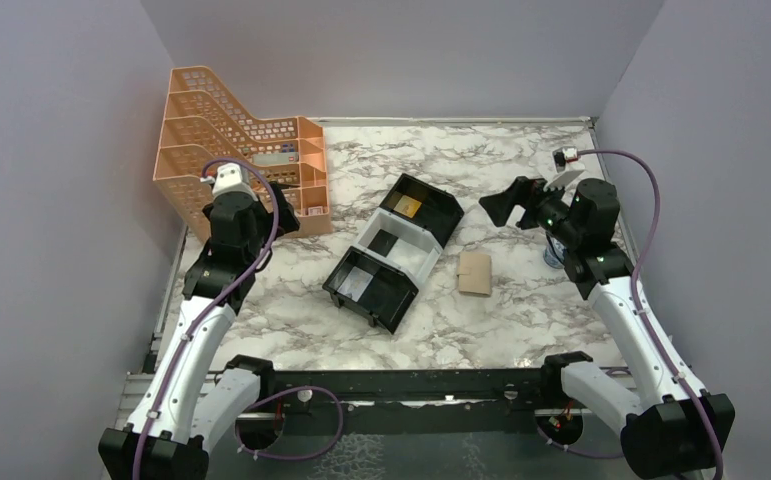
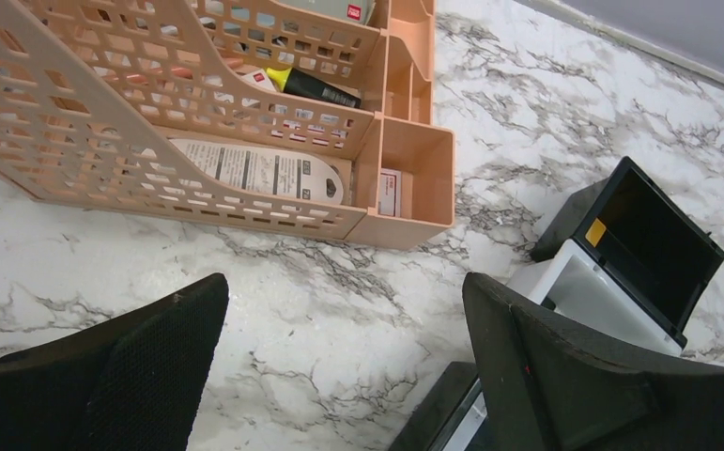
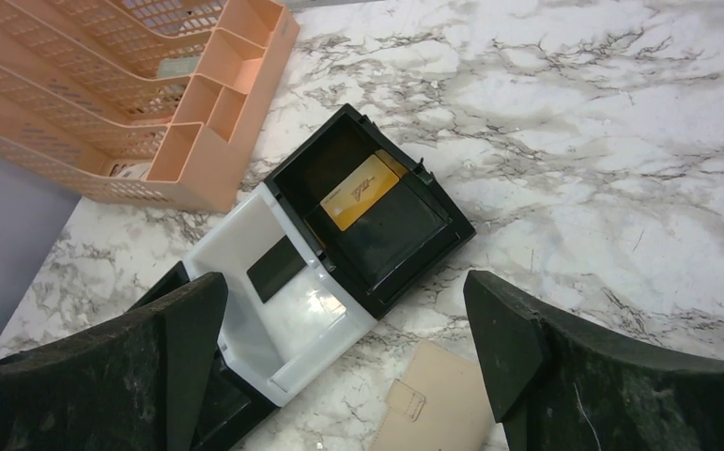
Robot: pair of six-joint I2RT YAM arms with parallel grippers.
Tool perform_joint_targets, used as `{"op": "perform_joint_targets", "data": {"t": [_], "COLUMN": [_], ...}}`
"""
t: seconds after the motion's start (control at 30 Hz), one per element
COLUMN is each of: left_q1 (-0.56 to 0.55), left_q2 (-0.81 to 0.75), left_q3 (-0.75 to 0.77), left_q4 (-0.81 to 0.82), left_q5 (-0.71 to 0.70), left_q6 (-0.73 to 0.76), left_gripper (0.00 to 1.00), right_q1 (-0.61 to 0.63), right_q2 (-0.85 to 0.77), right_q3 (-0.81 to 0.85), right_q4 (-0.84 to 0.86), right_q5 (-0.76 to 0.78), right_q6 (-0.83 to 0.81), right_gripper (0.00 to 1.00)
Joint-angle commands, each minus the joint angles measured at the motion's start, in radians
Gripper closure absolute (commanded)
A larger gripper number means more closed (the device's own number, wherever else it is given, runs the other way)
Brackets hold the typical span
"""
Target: Take the credit cards out of the card holder
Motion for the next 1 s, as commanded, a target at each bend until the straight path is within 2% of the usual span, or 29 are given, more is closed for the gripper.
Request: {"op": "perform_joint_targets", "data": {"t": [0.0,0.1,0.2,0.3,0.43,0.6,0.73,0.83,0.97], "left_q1": [-0.001,-0.001,-0.001,-0.001,-0.021,-0.162,-0.264,-0.275,-0.272], "left_q2": [0.004,-0.003,-0.018,-0.010,0.120,0.306,0.461,0.589,0.663], "left_q3": [0.048,0.041,0.013,0.003,0.075,0.187,0.275,0.339,0.359], "left_q4": [0.013,0.018,0.048,0.110,0.138,0.115,0.116,0.100,0.136], "left_q5": [-0.044,0.001,0.107,0.267,0.478,0.353,0.246,0.236,0.164], "left_q6": [0.005,0.023,0.043,0.050,0.036,0.065,0.090,0.077,0.067], "left_gripper": [0.01,0.01,0.01,0.01,0.01,0.01,0.01,0.01,0.01], "right_q1": [0.001,0.001,0.001,0.001,0.001,0.001,0.000,0.001,0.001], "right_q2": [-0.002,0.004,0.012,0.033,0.078,0.113,0.143,0.165,0.168], "right_q3": [0.017,0.021,0.010,0.003,0.011,0.009,0.021,0.046,0.041], "right_q4": [0.035,0.036,0.036,0.033,0.026,0.046,0.015,-0.042,-0.050], "right_q5": [-0.027,-0.047,-0.063,-0.097,-0.177,-0.257,-0.220,-0.111,-0.107], "right_q6": [-0.028,-0.033,-0.046,-0.062,-0.071,-0.062,-0.060,-0.031,-0.034], "right_gripper": [0.01,0.01,0.01,0.01,0.01,0.01,0.01,0.01,0.01]}}
